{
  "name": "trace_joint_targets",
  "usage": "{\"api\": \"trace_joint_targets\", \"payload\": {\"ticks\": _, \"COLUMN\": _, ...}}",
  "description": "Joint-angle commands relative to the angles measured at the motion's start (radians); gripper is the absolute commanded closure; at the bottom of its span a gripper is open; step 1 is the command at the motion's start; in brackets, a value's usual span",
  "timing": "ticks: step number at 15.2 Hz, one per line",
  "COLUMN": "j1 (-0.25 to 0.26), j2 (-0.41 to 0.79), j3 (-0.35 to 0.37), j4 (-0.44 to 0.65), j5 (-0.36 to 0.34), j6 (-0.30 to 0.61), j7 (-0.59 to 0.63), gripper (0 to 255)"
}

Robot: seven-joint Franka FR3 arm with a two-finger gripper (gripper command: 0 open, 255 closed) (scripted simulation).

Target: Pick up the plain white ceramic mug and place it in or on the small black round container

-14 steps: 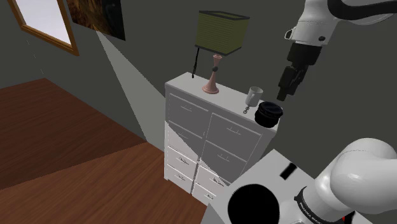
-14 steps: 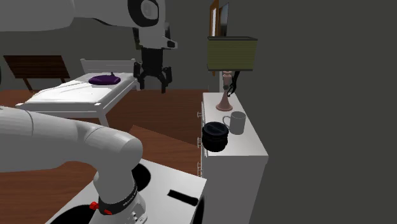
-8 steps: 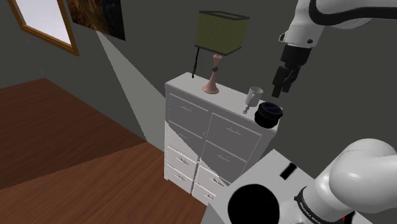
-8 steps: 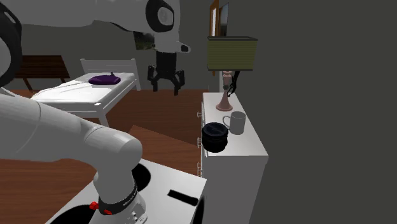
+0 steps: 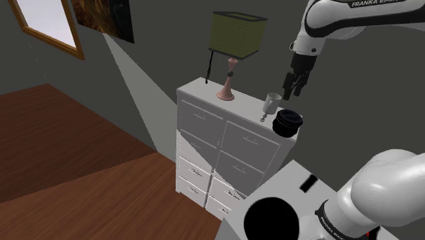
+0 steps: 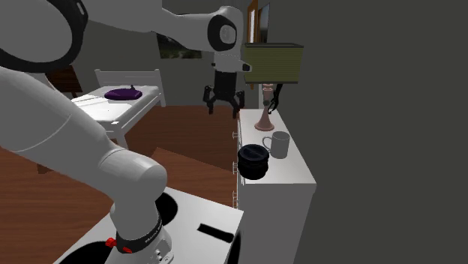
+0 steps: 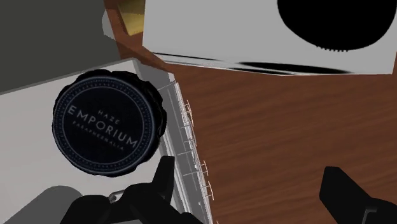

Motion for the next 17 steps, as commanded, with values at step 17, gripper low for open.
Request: {"api": "trace_joint_targets", "payload": {"ticks": 17, "j1": -0.106, "j2": 0.685, "j3": -0.175, "j4": 0.514, "j5": 0.104, "j6": 0.125, "j7": -0.275, "gripper": 0}}
